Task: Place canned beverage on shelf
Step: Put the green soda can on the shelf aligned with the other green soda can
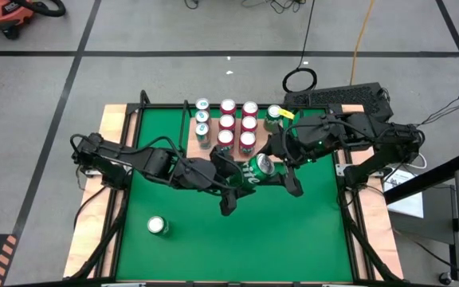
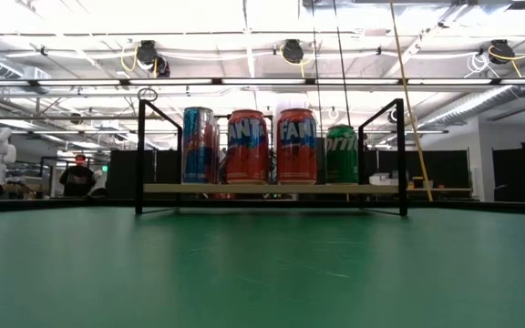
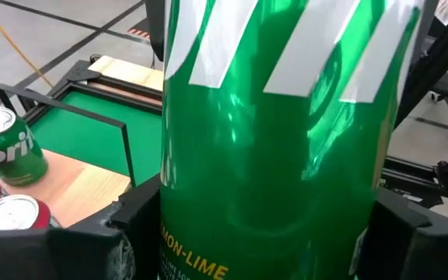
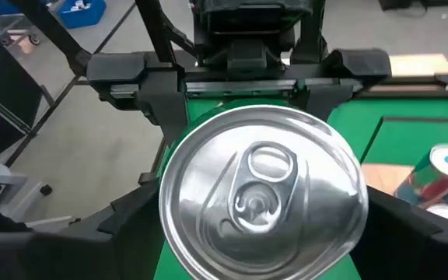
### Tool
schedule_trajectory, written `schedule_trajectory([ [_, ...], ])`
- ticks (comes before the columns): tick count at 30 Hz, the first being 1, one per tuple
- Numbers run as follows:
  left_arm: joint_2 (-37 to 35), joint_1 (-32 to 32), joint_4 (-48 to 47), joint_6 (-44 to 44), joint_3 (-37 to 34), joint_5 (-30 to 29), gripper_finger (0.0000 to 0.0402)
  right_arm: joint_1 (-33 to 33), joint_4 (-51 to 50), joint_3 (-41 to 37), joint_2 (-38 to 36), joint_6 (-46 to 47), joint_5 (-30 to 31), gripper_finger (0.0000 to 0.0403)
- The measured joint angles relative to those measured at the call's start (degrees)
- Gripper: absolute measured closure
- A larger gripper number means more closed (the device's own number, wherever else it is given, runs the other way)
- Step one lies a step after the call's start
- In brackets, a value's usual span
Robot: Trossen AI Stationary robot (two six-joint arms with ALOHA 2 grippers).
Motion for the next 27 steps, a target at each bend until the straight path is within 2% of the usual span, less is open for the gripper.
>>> schedule_trajectory([
  [3,0.2,0.0,-0.2,-0.8,0.0,-1.5,0.0116,0.0,-1.2,0.0,0.0,2.6,1.0,0.0078],
  [10,0.2,0.0,-3.8,-4.6,-0.1,-9.6,0.0116,-1.5,-0.2,0.1,-0.2,11.2,3.0,0.005],
  [19,0.2,0.0,-3.4,-4.2,-0.1,-13.2,0.0116,-3.5,1.2,0.1,0.5,7.4,1.3,0.005],
  [24,0.2,0.0,-3.4,-4.2,-0.1,-15.5,0.0116,-5.6,2.9,0.1,2.1,6.8,-3.9,0.005],
  [27,0.2,0.3,-3.4,-4.1,-0.1,-15.9,0.0116,-6.4,3.4,0.1,2.4,6.8,-4.2,0.0051],
])
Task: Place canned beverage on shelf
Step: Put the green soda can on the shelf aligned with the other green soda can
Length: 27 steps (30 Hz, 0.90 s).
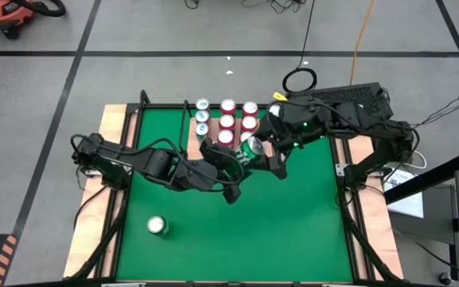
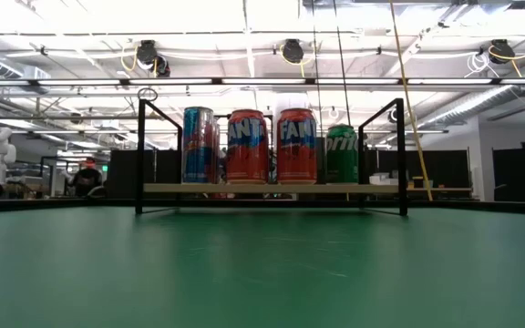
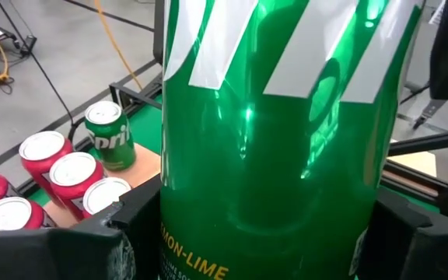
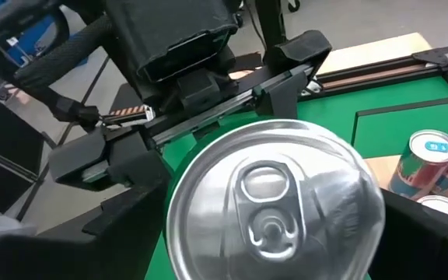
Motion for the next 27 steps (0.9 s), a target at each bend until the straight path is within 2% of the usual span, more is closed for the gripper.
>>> schedule_trajectory([
  [4,0.0,0.1,-1.4,-0.3,0.0,-0.4,0.0116,-1.1,0.3,0.0,0.1,0.0,-0.3,0.0056],
  [10,-0.1,0.3,-2.5,-0.5,0.0,-1.0,0.0103,-2.7,-0.2,0.0,0.3,-0.1,-2.1,0.0114],
  [16,-0.1,0.4,-2.4,-0.5,0.0,-1.2,0.007,-3.7,-0.7,0.0,0.4,-0.2,-3.4,0.0115],
  [21,-1.1,0.5,-2.9,-2.9,0.0,-1.3,0.0039,-4.7,-4.6,-0.1,0.3,-7.7,-3.5,0.0108],
  [25,-2.9,0.5,-3.5,-5.1,0.0,0.2,0.002,-6.8,-8.4,-0.1,-0.4,-13.8,-8.9,0.0112],
  [27,-3.4,0.6,-4.8,-6.3,0.0,0.4,0.0017,-8.2,-9.7,-0.1,-0.6,-16.5,-9.7,0.0112],
])
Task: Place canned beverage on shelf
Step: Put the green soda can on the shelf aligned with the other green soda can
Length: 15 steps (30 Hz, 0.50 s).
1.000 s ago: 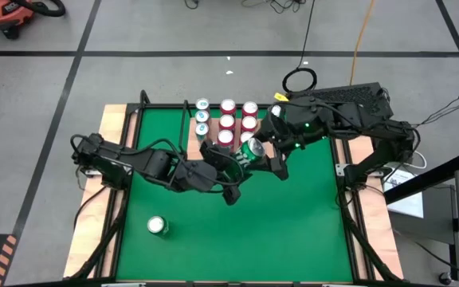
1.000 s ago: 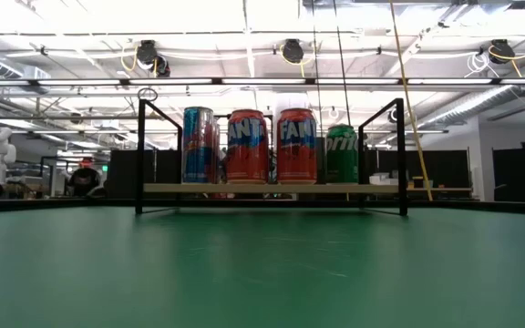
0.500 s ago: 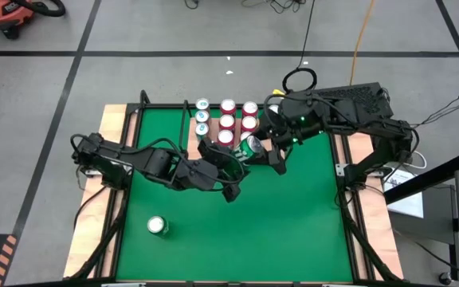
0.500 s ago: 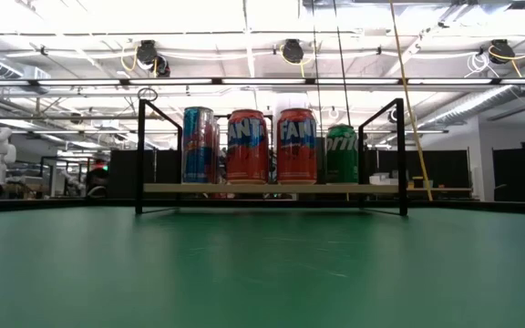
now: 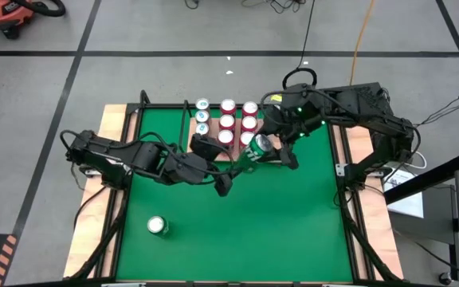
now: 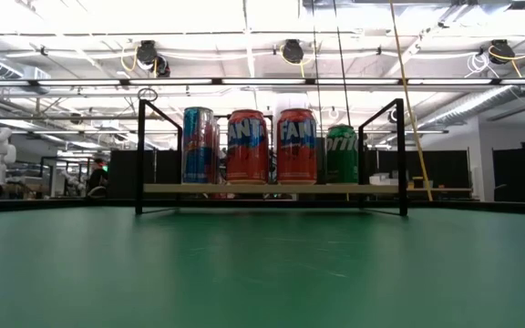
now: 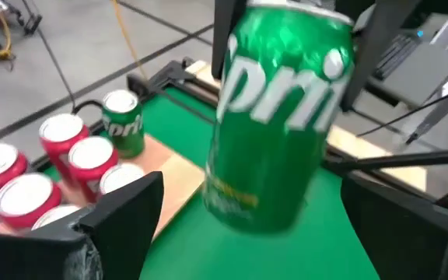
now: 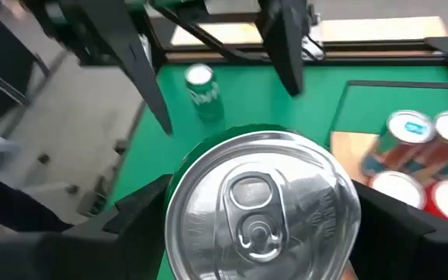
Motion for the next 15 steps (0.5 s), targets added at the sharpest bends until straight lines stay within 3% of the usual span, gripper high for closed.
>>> schedule_trajectory([
  [6,-1.5,0.3,-6.8,-5.1,0.0,-0.1,0.0016,-5.7,-6.2,0.0,-0.2,-12.0,-2.7,0.0112],
  [15,-1.5,1.0,-10.2,-7.5,0.0,0.0,0.0016,-14.0,-18.7,0.0,-0.7,-35.2,-1.2,0.0112],
])
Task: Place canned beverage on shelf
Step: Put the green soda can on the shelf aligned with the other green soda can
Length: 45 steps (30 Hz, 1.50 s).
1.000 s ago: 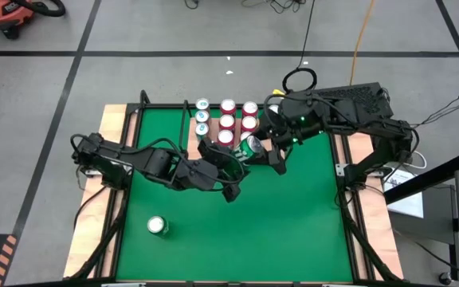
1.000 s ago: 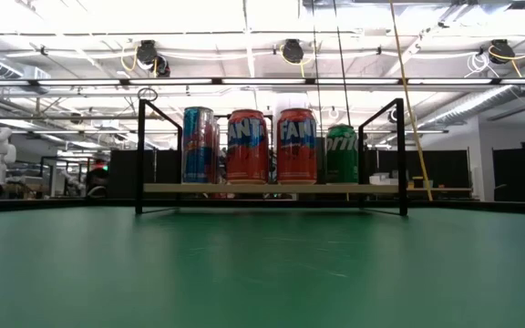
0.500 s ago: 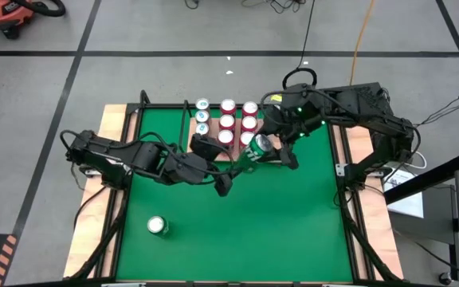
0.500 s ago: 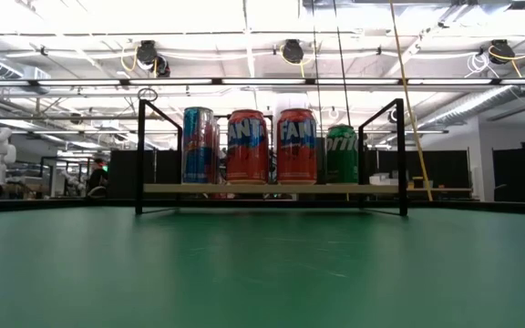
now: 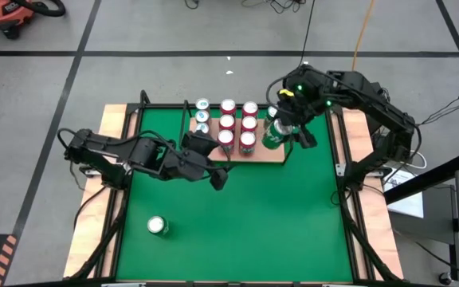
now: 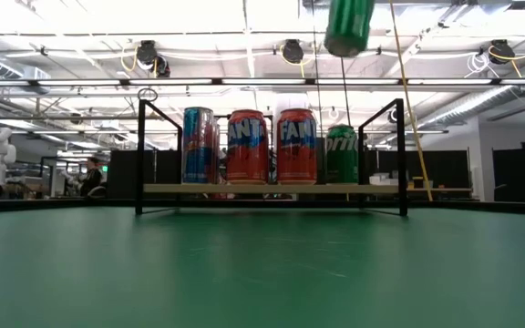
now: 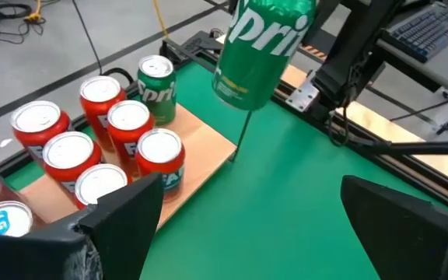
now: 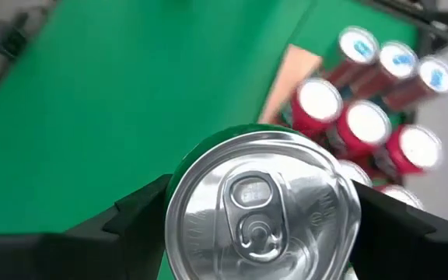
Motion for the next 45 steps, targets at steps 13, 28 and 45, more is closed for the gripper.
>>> schedule_trajectory([
  [13,0.0,4.9,0.1,0.5,0.0,3.5,0.0016,-7.5,2.1,-11.9,0.4,-11.2,0.1,0.011],
  [28,0.0,6.1,0.2,3.8,0.0,5.0,0.0016,-8.4,8.1,-16.3,0.3,-4.4,0.4,0.0109],
  [45,0.1,11.5,14.6,25.0,0.0,20.1,0.0016,4.4,10.1,2.4,-0.6,17.5,-5.4,0.0108],
])
